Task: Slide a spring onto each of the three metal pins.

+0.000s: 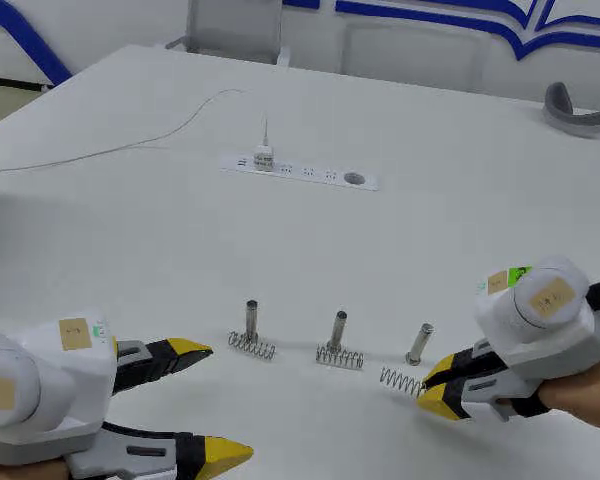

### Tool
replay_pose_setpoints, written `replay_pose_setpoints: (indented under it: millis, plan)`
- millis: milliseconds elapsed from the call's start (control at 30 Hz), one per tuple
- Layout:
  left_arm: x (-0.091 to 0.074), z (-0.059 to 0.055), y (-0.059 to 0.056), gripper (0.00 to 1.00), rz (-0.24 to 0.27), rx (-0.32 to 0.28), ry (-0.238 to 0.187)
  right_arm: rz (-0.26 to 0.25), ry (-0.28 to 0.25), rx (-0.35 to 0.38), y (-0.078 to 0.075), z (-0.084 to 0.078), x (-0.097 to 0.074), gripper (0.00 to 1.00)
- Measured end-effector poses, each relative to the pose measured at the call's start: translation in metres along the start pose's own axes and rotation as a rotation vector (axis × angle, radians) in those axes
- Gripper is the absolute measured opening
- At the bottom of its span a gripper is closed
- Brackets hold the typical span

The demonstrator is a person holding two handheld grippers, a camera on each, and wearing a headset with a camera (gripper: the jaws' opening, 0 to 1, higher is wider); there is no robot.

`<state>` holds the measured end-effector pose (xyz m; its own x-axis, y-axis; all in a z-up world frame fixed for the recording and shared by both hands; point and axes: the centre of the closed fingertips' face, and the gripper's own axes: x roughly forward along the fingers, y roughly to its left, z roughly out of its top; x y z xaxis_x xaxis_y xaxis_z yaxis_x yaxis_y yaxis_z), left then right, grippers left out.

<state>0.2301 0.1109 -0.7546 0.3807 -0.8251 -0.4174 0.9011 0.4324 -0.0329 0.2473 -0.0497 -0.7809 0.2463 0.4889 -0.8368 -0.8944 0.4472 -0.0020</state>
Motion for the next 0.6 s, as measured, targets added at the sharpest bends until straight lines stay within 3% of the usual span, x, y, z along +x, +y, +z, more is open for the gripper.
replay_pose_setpoints:
  millis: [200,600]
  plan:
    - [0.01,0.005,-0.005,0.56,-0.036,0.032,0.001,0.039,-0.002,-0.067,0.015,0.017,0.004,0.11]
    - [0.027,0.014,-0.013,0.46,-0.1,0.077,-0.003,0.082,-0.001,-0.165,0.033,0.043,0.011,0.11]
